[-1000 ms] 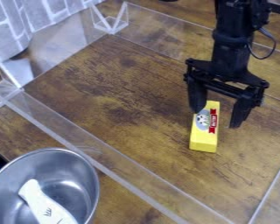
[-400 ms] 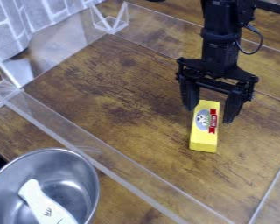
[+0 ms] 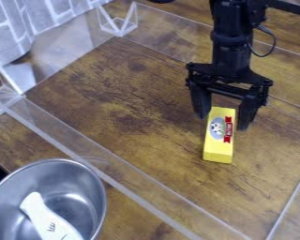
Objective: Move the yellow butter to the left side of the table
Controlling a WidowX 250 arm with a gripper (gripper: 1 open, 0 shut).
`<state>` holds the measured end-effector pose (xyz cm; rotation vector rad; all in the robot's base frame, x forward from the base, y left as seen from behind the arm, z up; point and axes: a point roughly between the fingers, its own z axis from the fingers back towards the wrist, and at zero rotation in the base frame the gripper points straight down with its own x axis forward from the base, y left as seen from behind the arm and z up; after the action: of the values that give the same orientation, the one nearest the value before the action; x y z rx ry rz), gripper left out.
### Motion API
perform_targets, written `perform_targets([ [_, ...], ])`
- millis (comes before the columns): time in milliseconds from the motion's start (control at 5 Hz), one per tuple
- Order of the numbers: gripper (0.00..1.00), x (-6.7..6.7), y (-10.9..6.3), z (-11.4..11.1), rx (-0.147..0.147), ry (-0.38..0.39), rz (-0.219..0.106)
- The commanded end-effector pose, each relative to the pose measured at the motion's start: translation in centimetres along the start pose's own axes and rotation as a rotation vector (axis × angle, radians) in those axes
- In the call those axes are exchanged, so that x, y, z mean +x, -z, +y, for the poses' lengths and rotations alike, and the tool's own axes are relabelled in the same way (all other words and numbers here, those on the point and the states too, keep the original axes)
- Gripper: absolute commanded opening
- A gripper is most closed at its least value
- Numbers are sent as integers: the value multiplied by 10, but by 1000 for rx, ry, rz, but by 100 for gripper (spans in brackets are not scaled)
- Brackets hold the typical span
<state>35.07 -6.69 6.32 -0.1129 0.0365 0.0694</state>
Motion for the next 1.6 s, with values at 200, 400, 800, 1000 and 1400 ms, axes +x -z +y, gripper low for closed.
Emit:
perform_targets([
  [200,100,17,-28,4,-31,-35,-119],
  [400,100,21,-22,5,-27,-43,-113],
  [800,100,27,-9,8,-1,-75,-106],
  [1000,100,30,-5,9,5,-90,-110],
  [1400,100,38,12,10,20,-94,-95],
])
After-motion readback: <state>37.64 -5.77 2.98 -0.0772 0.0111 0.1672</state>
